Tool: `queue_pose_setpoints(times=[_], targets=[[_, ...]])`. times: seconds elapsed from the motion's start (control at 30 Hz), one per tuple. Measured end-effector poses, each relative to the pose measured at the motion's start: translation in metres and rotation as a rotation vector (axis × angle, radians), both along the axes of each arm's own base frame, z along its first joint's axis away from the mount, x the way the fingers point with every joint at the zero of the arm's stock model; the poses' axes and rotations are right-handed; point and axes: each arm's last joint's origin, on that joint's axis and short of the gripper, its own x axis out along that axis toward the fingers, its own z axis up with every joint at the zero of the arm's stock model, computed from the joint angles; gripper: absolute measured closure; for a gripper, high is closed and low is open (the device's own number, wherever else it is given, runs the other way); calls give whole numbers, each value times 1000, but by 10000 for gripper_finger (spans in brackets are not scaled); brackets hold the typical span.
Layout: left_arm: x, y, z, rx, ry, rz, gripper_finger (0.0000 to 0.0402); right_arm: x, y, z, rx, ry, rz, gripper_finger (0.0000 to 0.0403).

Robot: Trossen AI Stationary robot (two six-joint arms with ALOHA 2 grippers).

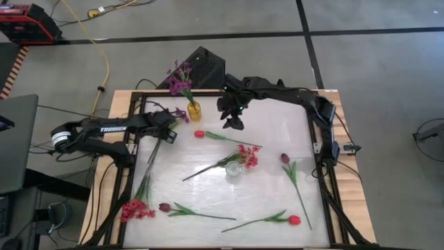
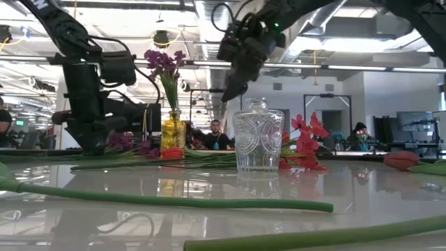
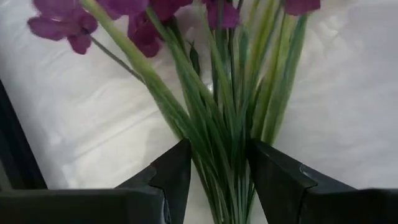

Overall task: Sort flowers into vase by color
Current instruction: Put the purple flowers into the yellow vase

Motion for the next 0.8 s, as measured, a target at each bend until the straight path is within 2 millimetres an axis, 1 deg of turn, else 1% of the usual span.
queue_pose_setpoints(times=[0.07,0.13,0.2,0.3,0.33,0.5,0.67,0.7,0.8], targets=[[-1,1,0,0,5,0,258,-4,-4,-3,-2,-20,-10,148],[0,2,0,5,7,-8,279,-9,-7,-1,-8,-39,-20,148],[0,2,1,15,10,-7,315,-12,-9,2,-8,-61,-38,148],[3,5,10,61,-2,-21,380,-16,-12,1,4,-50,-60,148],[3,5,15,84,-7,-20,389,-16,-13,1,3,-50,-63,148],[-3,3,48,205,-17,-30,393,-16,-10,5,8,-62,-70,148],[-22,-9,85,281,-90,-35,399,-13,-6,4,14,-57,-69,148],[-26,-13,90,274,-115,-70,400,-12,-4,4,17,-61,-72,148],[-32,-25,101,184,-299,-233,401,-10,2,5,30,-53,-71,148]])
